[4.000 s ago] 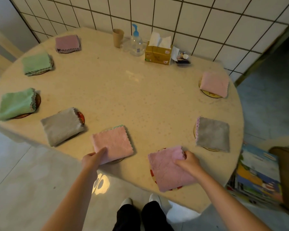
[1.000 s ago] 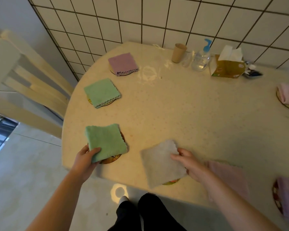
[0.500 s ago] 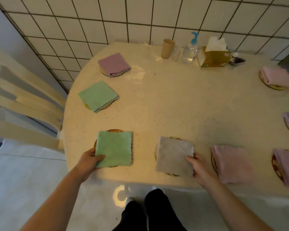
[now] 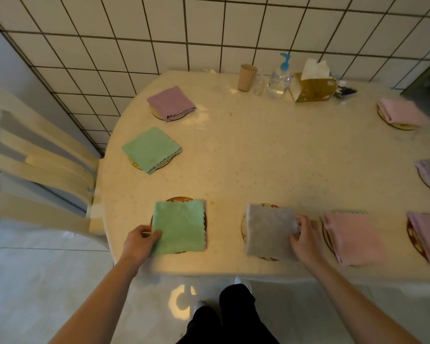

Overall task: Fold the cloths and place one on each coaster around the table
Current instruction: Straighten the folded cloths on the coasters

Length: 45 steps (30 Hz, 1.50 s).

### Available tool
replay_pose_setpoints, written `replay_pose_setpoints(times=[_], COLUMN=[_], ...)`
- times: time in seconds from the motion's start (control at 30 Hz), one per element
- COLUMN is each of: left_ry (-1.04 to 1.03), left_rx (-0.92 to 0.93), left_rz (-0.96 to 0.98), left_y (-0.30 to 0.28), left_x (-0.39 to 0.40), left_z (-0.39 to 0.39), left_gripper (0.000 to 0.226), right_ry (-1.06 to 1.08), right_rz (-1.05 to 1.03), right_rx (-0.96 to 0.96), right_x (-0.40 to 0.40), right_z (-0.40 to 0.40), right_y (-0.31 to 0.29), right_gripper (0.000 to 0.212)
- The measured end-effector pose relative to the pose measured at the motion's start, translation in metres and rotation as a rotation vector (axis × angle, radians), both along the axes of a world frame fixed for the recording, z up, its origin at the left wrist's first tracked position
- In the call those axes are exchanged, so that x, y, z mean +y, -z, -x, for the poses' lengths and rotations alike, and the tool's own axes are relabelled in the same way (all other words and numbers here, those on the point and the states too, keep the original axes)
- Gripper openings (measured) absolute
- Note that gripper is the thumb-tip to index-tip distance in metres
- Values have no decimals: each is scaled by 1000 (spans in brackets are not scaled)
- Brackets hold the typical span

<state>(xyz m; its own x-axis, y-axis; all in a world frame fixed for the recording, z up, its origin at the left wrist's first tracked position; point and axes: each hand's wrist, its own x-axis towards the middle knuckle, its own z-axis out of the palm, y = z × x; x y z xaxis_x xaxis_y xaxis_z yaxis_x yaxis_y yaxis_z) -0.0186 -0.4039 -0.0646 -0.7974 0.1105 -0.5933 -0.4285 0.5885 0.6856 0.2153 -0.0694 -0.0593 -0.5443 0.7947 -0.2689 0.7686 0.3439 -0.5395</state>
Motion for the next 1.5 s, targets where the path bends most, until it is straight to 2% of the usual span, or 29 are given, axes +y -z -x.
replay_pose_setpoints(times=[0.07,0.2,0.43,0.63,0.77,0.9,1.1,1.2,1.27,1.33,1.4,1.5], left_ry=[60,103,4,-147,-244,-385,-473,-449,-405,-370,-327,-302], left_rx=[36,47,100,122,71,-81,-115,-118,-56,-6,33,21], left_rz=[99,173,69,4,19,-21,0,-36,-30,-29,-72,-208], left_y=[-2,-8,-25,-34,-25,7,13,5,0,-5,-10,-16], left_x=[-3,-10,15,57,73,75,87,93,95,95,96,96], left_z=[5,22,95,170,211,240,251,253,250,249,249,251], left_gripper=[16,26,18,12,33,52,26,29,25,24,26,27], right_ry=[-52,-101,-251,-381,-426,-477,-386,-363,-366,-367,-356,-328], right_rz=[-24,-114,-120,-37,61,75,103,124,148,148,117,129], right_rx=[-72,-136,32,122,140,93,83,75,38,-8,-50,-90], right_x=[0,1,-3,14,27,39,55,58,58,57,57,65], right_z=[2,23,123,256,346,422,516,552,568,584,598,614], right_y=[-2,-11,-37,-40,-42,-34,-25,-20,-17,-11,-5,10], right_gripper=[46,39,34,33,32,30,32,39,41,34,19,30])
